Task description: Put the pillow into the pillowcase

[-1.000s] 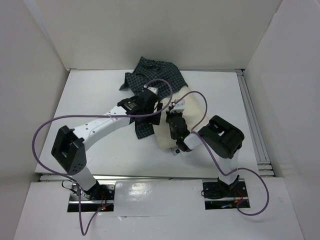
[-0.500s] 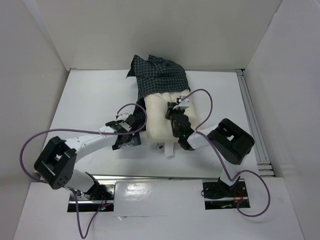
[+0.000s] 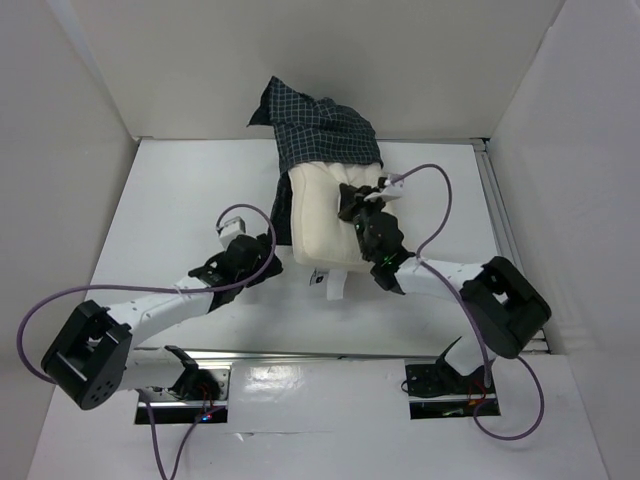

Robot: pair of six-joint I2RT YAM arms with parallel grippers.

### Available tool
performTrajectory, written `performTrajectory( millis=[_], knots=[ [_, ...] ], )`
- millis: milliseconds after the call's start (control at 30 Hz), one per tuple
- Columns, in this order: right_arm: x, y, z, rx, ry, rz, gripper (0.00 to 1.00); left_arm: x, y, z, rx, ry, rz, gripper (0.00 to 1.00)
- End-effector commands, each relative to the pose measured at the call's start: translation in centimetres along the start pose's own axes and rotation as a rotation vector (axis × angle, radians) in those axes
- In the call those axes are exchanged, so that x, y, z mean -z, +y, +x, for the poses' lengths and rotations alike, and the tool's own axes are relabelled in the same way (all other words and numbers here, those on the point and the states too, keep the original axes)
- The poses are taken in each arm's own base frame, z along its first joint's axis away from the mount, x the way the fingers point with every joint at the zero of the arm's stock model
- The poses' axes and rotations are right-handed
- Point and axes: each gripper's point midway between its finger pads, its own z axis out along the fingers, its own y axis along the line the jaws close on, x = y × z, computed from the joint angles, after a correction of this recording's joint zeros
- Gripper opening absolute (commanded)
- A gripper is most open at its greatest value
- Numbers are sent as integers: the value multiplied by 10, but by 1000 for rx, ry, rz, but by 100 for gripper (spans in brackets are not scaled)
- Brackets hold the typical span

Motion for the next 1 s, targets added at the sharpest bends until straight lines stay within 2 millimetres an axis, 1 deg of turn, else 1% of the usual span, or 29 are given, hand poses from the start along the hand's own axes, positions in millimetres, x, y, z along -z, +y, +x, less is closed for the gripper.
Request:
performTrajectory(
  millis=[0,33,67,100,133,167,200,233,267,300,333,367,400,433,467,500,533,567,633,667,700,733,800,833,867,900,933,967],
  knots=[
    [-13,34,-103,-323,-172,-113,0,4,-50,-32,28,-128,232,100],
    [-13,32,-105,-347,-163,-117,0,2,-51,-30,11,-129,246,100],
    [-11,34,-104,-366,-133,-137,0,4,-60,-34,4,-144,285,100],
    [-10,32,-100,-439,-102,-135,0,5,-69,-36,4,-156,336,100],
    [-13,22,-101,-469,-86,-120,0,8,-78,-40,-4,-170,377,100],
    [-12,21,-94,-492,-36,-127,0,7,-80,-38,-3,-170,393,100],
    [-11,14,-96,-554,-26,-116,0,9,-84,-40,-35,-182,419,100],
    [-9,14,-89,-572,-6,-117,0,13,-92,-43,-48,-201,447,100],
    [-8,11,-92,-595,-7,-108,0,14,-98,-48,-50,-227,471,100],
    [-4,13,-84,-612,37,-115,0,15,-104,-48,-69,-240,492,100],
    [-4,8,-78,-667,62,-98,0,19,-114,-49,-99,-255,526,100],
    [-3,4,-80,-693,65,-99,0,17,-117,-53,-94,-268,525,100],
    [0,8,-79,-720,88,-136,0,9,-122,-54,-113,-259,511,100],
    [1,-1,-77,-769,98,-131,0,1,-119,-56,-96,-257,465,100],
    [1,0,-81,-791,104,-148,0,-6,-118,-52,-105,-237,444,100],
    [4,4,-84,-808,122,-177,0,-9,-122,-53,-93,-238,450,100],
    [3,1,-83,-817,130,-170,0,-17,-126,-48,-99,-223,458,100],
    [4,3,-83,-827,140,-178,0,-21,-126,-46,-107,-226,458,100],
    [8,6,-91,-835,144,-209,0,-28,-131,-52,-109,-225,429,100],
    [7,0,-89,-832,143,-195,0,-34,-128,-52,-90,-222,397,100],
    [9,2,-95,-834,132,-207,0,-36,-128,-54,-108,-227,381,93],
    [12,0,-92,-833,141,-197,0,-36,-129,-57,-107,-230,371,56],
    [13,-1,-94,-819,133,-191,0,-40,-134,-60,-143,-235,365,10],
    [14,-5,-94,-818,128,-182,0,-40,-134,-62,-155,-235,362,0],
    [15,-7,-90,-817,135,-175,0,-41,-137,-59,-170,-226,381,0],
    [15,-10,-91,-815,134,-174,0,-39,-140,-59,-169,-226,396,0],
    [17,-10,-87,-824,148,-173,0,-34,-141,-60,-166,-231,413,0],
    [15,-14,-91,-823,131,-171,0,-32,-136,-54,-170,-221,418,0]
  ],
)
